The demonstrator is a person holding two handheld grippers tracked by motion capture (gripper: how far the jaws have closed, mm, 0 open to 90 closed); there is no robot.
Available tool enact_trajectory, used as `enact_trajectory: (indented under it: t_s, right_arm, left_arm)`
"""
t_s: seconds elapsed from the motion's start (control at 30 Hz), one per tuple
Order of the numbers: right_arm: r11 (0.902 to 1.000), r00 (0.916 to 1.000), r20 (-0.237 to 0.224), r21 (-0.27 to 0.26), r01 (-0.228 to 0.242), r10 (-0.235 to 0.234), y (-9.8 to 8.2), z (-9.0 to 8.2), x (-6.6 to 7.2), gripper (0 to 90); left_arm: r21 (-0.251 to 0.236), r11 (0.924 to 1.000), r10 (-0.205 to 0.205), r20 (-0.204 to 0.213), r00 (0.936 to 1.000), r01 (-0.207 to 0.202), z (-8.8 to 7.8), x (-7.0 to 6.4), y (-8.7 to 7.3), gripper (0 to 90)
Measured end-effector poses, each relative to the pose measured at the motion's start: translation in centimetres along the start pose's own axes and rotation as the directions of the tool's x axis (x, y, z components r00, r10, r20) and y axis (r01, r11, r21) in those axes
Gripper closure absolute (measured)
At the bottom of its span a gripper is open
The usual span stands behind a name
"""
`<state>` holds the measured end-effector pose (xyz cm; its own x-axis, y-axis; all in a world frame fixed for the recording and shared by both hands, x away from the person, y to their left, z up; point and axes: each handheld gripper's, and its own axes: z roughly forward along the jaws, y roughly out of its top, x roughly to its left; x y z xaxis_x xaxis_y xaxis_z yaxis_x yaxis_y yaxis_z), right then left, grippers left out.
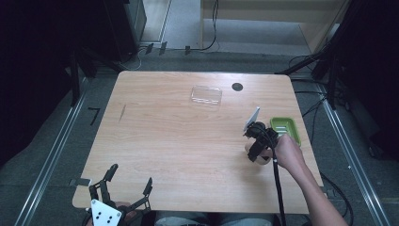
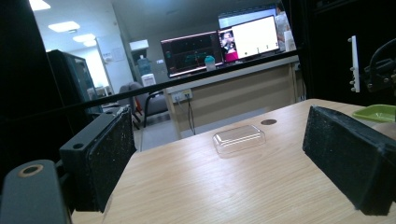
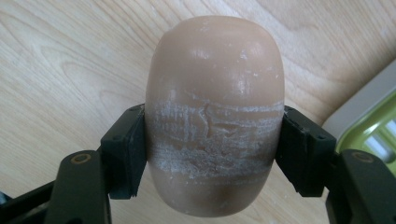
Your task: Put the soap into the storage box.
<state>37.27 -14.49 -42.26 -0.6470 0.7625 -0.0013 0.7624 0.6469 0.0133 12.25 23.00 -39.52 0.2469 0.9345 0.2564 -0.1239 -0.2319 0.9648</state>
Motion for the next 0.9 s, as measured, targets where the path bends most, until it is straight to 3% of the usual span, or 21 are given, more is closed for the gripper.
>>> enact_trajectory:
  t_s: [0.9]
  right_arm:
    - [0.9972,0.9974,0.006,0.017,-0.073,0.072,-3.9,-0.8,-2.5,33.9]
  left_arm:
    - [-0.001,1.0000,0.000,0.001,1.0000,0.000,0.0,0.0,0.0,9.9]
